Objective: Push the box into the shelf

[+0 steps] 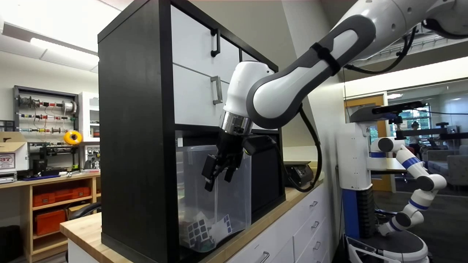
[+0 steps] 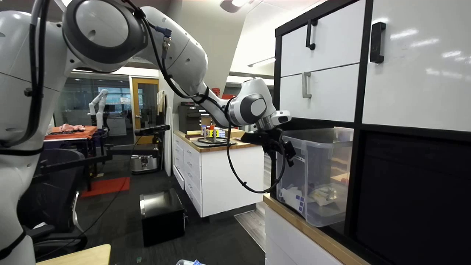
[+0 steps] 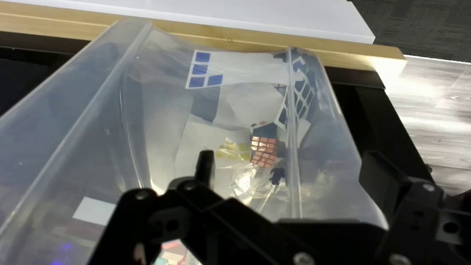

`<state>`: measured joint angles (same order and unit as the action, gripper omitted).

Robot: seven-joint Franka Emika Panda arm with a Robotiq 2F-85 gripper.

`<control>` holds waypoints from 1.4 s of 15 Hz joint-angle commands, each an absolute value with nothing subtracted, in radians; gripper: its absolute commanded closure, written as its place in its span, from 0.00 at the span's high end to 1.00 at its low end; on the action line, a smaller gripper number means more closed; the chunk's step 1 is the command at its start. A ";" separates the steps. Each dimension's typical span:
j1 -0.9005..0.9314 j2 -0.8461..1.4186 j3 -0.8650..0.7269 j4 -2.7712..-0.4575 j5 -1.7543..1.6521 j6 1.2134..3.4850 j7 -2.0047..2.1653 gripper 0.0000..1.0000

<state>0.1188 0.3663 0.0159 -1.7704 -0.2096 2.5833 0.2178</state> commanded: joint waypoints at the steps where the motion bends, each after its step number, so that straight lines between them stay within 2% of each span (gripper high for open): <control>1: 0.131 0.412 -0.018 -1.704 -0.233 2.591 0.210 1.00; 7: 0.125 0.439 -0.025 -1.666 -0.216 2.595 0.200 1.00; 14: 0.127 0.341 -0.002 -1.778 -0.170 2.556 0.208 1.00; 21: 0.148 0.229 0.041 -1.878 -0.135 2.322 0.218 1.00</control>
